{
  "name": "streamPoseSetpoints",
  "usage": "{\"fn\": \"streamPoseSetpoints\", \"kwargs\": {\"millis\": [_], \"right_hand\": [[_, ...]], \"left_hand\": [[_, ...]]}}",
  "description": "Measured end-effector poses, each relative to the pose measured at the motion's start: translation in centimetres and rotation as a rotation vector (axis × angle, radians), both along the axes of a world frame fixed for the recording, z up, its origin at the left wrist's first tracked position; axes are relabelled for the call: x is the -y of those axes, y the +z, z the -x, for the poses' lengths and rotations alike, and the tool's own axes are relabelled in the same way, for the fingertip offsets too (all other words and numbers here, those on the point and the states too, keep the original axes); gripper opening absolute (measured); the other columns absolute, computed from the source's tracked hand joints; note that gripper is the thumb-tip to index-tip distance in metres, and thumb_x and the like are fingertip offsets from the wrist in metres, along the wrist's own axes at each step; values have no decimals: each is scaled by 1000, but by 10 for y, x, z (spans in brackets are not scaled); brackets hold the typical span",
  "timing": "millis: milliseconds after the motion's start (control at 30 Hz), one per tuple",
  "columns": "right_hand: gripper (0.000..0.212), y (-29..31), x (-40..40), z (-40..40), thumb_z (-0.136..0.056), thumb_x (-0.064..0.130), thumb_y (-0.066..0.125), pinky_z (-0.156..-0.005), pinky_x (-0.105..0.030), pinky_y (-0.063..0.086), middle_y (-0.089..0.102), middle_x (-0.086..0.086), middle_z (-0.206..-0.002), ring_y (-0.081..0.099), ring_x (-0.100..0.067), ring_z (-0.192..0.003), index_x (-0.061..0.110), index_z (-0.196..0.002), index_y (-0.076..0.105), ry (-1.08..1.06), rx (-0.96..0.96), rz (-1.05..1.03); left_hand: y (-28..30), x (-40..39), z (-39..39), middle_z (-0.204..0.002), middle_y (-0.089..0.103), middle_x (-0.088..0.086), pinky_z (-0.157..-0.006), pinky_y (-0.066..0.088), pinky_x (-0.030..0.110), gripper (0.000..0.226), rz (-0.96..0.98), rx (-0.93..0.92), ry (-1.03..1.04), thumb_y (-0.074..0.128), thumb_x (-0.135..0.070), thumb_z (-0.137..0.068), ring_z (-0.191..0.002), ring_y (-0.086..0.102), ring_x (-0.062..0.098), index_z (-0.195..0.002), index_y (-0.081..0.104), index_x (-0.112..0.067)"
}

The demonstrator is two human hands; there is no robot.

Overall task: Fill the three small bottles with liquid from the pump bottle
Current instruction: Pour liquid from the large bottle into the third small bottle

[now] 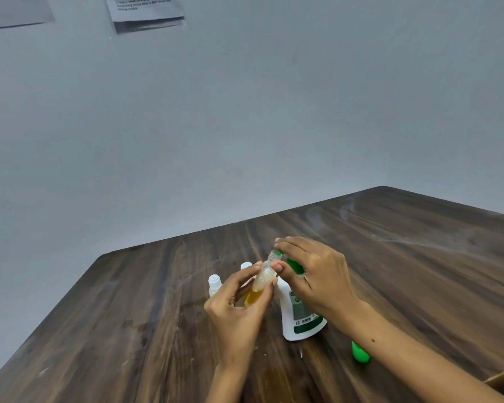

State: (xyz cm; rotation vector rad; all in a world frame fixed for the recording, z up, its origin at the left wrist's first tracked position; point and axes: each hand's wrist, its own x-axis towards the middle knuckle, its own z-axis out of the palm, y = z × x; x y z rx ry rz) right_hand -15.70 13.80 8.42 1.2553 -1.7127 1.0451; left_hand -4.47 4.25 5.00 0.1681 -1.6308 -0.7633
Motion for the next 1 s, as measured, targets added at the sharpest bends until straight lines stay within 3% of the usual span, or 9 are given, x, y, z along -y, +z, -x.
{"fn": "streamPoseSetpoints", "kwargs": {"millis": [367, 633, 800, 1000], "right_hand": [[70, 2, 2, -1, -95, 65, 25, -76, -15, 43, 72, 3, -100, 67, -11, -92, 14, -98, 74, -21, -10, 21], [71, -4, 1, -2, -94, 65, 27, -75, -18, 47, 72, 1, -102, 68, -13, -92, 13, -100, 74, -9, -5, 3], [71, 9, -2, -4, -94, 65, 25, -74, -17, 44, 72, 3, -100, 67, -11, -92, 15, -98, 75, -17, -17, 16], [71, 1, 1, -2, -93, 68, 27, -67, -18, 49, 73, 3, -97, 68, -11, -85, 15, -96, 74, -13, 4, -3]], "left_hand": [[2, -3, -1, -91, 76, -12, -76, 53, 11, 37, -24, -17, -29, 86, 0, -64, -87, 71, 1, -94, 75, -18], [3, -2, -2, -94, 74, -9, -77, 53, 11, 29, 8, 3, -3, 80, -15, -68, -89, 70, 0, -96, 74, -16], [3, -5, -4, -95, 71, -15, -76, 50, 6, 40, 13, 11, 8, 86, -2, -64, -91, 68, -5, -96, 71, -22], [2, -2, -2, -92, 73, -11, -75, 51, 7, 37, 19, -6, 18, 85, -1, -64, -89, 69, -4, -95, 73, -17]]}}
